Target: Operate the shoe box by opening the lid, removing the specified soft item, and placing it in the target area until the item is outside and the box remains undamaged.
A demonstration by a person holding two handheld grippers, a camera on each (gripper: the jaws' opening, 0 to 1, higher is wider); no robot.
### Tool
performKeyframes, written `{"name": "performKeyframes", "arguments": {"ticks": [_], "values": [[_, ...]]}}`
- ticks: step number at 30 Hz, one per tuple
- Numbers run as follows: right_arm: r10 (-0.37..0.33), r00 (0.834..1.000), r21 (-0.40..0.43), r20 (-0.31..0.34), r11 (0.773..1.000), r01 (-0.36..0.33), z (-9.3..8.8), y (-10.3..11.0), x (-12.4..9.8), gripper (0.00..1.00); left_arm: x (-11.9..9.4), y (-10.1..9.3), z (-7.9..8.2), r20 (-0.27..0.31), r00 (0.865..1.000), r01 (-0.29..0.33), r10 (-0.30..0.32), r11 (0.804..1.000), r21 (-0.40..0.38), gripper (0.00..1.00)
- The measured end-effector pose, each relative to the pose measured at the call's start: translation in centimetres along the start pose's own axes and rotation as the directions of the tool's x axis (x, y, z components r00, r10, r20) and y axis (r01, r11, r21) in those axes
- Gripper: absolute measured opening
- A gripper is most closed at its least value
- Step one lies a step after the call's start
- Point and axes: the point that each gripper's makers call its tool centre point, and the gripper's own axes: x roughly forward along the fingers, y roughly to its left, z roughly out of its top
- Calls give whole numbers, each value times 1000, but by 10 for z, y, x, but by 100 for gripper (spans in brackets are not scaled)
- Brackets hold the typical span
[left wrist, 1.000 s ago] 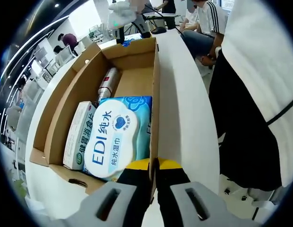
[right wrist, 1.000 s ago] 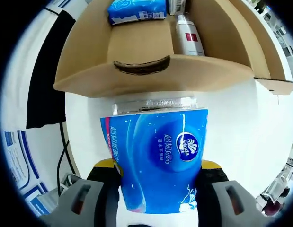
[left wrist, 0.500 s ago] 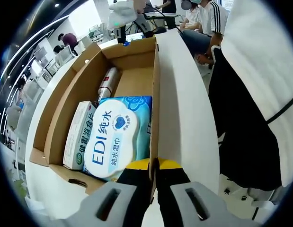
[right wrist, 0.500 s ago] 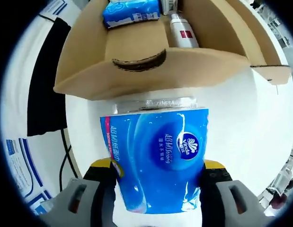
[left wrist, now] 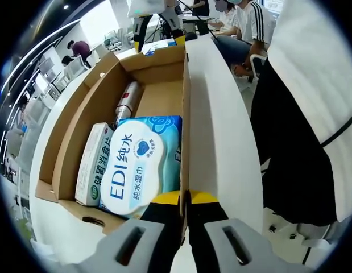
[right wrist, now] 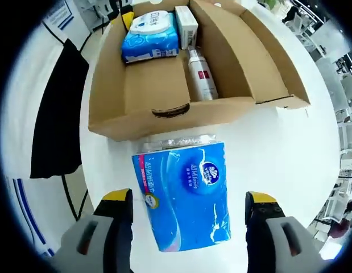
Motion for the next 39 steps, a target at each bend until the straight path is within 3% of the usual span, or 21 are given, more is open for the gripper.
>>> {"name": "performKeyframes", "arguments": {"ticks": [5,11,13,17,22,24,28,30,31,34,37,39], "values": [[-65,992,53,112,997,60,20,0,-25,77,0,0,1,9,1000,-14,14,1000,9,3],[-115,986,90,117,990,105,21,3,-34,75,-1,0,1,5,1000,-7,7,1000,8,3],[-185,978,164,99,972,168,20,-5,-44,75,-1,0,1,8,1000,-13,13,1000,9,3],[-234,960,242,157,951,192,30,-9,-53,72,-1,0,1,11,1000,-24,24,1000,11,3],[-313,927,282,206,926,250,41,-17,-67,74,-1,1,1,6,1000,-23,23,1000,3,3],[-306,930,302,204,923,238,42,-15,-71,74,-1,1,0,5,1000,-19,19,1000,4,3],[-355,901,374,248,893,249,49,-17,-80,74,-1,1,-1,9,1000,-22,22,1000,6,3],[-394,873,462,288,856,234,55,-20,-86,73,-1,2,-1,15,999,-30,30,1000,-1,3],[-388,869,489,308,848,206,57,-18,-86,71,-1,1,0,14,1000,-28,28,1000,1,3],[-401,866,506,300,836,213,57,-18,-86,69,-1,2,-1,7,1000,-15,15,1000,-7,3],[-415,855,570,313,802,180,59,-18,-87,65,-2,1,0,8,1000,-11,11,1000,-5,3],[-421,848,564,322,805,185,61,-21,-93,63,-2,1,0,10,1000,-15,15,1000,-2,3]]}}
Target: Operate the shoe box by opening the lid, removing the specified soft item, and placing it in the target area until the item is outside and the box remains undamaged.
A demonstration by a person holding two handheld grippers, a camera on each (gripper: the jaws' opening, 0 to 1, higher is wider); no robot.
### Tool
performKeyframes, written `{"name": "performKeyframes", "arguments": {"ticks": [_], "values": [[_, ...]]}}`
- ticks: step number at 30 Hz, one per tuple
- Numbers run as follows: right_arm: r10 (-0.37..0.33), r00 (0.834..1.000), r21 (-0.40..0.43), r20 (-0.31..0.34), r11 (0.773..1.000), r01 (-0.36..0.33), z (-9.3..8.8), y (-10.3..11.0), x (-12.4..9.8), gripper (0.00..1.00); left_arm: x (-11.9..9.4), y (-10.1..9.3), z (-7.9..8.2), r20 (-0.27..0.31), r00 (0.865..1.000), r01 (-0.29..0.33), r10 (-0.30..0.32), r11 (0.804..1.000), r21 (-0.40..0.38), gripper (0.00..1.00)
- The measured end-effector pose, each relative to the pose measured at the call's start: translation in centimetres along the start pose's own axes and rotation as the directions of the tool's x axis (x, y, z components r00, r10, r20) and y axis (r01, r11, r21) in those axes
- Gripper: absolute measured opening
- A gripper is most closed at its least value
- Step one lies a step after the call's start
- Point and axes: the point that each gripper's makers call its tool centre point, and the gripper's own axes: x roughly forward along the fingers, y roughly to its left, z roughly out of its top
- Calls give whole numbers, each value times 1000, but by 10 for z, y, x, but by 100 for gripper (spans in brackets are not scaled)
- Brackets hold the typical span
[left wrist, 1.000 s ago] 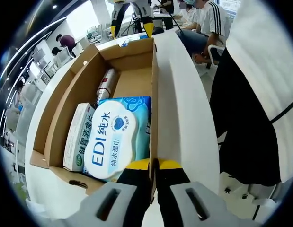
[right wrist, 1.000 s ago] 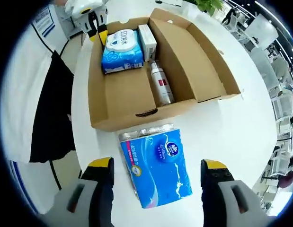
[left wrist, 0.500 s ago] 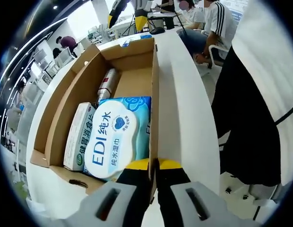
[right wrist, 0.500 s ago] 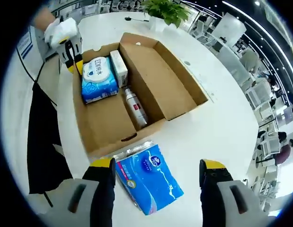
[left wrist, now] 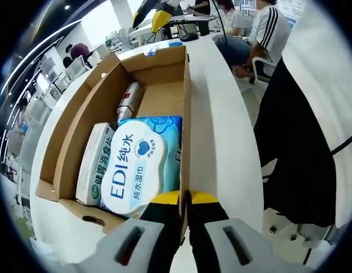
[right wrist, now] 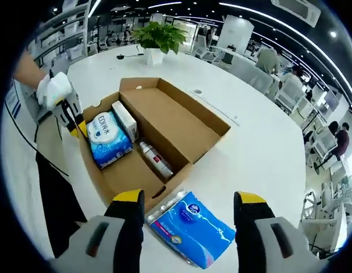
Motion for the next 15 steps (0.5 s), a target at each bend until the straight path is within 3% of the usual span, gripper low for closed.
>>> {"name": "performKeyframes", "arguments": {"ticks": [5,15], "values": [[-38,996,-66,79,997,44,19,-2,-9,39,0,1,0,-1,1000,-1,1,1000,-4,3],[1,997,-122,76,992,8,24,37,10,37,1,1,-1,6,1000,-16,16,1000,-4,3]]}}
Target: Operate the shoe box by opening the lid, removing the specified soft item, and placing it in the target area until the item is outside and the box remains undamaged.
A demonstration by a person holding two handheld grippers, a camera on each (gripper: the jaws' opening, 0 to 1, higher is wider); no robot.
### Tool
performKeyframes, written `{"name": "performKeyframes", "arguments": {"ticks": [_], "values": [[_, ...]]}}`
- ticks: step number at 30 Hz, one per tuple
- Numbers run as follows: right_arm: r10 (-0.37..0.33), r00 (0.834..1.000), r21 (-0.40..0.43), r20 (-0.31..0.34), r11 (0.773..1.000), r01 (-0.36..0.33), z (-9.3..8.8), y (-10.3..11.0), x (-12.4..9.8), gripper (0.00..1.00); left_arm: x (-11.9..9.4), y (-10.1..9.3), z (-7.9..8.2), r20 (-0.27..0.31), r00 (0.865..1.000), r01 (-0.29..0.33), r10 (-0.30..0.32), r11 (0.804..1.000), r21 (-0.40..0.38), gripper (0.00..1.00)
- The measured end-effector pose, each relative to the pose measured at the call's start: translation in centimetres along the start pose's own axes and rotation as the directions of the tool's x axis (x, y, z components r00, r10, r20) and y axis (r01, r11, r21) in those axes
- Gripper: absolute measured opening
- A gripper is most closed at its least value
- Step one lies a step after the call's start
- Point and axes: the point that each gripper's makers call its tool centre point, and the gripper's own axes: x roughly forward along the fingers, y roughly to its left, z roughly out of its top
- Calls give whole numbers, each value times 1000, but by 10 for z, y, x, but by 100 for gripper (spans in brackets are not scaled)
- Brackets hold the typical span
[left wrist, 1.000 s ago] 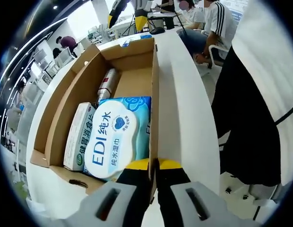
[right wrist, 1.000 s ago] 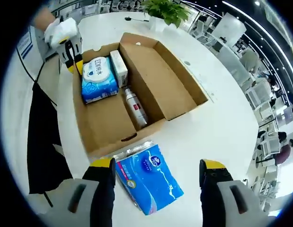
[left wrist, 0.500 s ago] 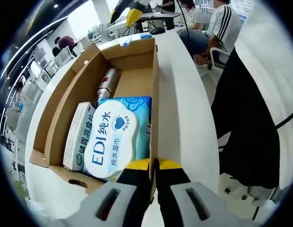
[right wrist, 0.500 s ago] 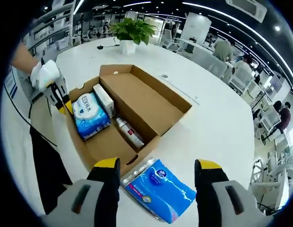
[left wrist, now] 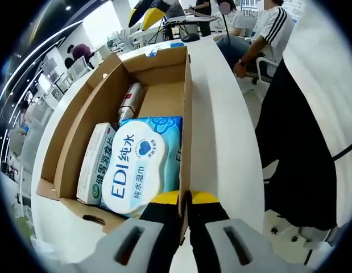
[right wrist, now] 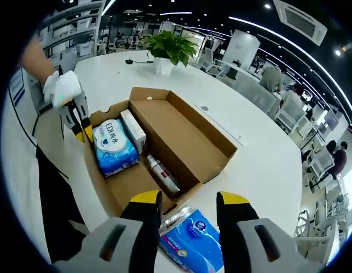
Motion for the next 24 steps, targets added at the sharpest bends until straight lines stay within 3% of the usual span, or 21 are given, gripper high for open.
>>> {"name": "performKeyframes", "arguments": {"ticks": [4,10,13,17,21,24], "values": [[35,999,-25,-2,999,-35,8,26,12,35,0,0,0,1,1000,-1,1,1000,-1,4],[-6,999,-65,-44,998,3,13,34,26,26,0,-1,1,5,1000,-7,7,1000,2,4],[6,998,-78,-65,997,-11,11,38,32,26,0,-1,1,5,1000,-2,2,1000,0,4],[24,992,-162,-125,986,-44,4,42,41,28,0,-2,1,6,1000,-4,4,1000,1,4],[53,988,-239,-144,967,-87,5,50,45,30,0,-2,1,12,1000,-4,4,1000,4,4],[65,986,-227,-152,969,-98,7,53,48,30,1,-2,0,7,1000,6,-6,1000,3,3]]}}
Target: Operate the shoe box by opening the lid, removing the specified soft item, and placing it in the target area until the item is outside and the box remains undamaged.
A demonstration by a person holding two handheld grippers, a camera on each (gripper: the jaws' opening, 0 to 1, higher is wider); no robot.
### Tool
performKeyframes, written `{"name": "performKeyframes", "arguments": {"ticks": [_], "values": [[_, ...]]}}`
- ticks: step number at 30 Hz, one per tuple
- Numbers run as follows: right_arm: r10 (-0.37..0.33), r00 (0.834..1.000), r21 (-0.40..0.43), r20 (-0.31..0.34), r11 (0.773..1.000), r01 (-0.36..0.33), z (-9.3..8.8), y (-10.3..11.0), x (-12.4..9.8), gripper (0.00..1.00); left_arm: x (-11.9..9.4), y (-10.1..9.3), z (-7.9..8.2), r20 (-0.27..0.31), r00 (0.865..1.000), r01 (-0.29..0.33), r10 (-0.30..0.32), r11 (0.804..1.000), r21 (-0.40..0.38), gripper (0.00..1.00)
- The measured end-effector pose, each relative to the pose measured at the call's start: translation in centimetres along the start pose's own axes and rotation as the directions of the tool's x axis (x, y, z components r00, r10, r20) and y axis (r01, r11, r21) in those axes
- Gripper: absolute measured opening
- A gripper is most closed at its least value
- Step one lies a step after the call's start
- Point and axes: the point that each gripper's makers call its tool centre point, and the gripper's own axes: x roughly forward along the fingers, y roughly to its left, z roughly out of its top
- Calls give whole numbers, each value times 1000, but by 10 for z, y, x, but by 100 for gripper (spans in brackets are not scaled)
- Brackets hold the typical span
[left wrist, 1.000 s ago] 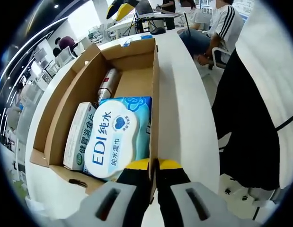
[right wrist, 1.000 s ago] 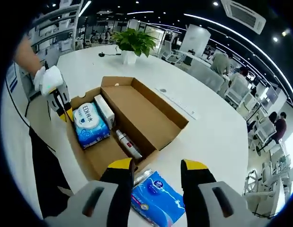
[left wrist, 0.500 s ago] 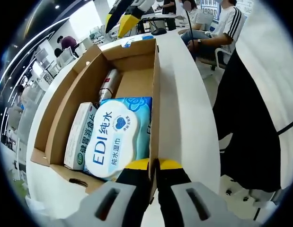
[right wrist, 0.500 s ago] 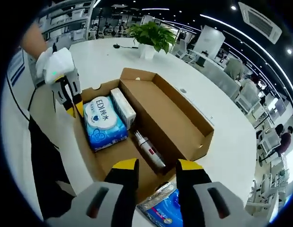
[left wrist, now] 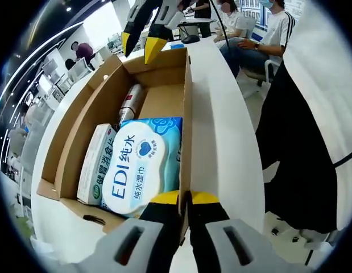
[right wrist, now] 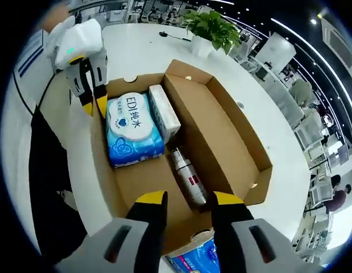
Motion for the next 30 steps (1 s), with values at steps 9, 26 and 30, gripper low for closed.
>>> {"name": "performKeyframes", "arguments": {"ticks": [9,26,30], "values": [[31,998,-39,-50,999,-33,-5,0,16,31,-1,0,1,2,1000,-5,5,1000,0,4],[48,994,-66,-94,996,-55,-13,2,28,33,0,-1,3,1,1000,-11,11,1000,-1,4],[56,992,-94,-110,993,-67,-17,2,36,34,0,-1,2,-1,1000,-9,9,1000,-2,4]]}}
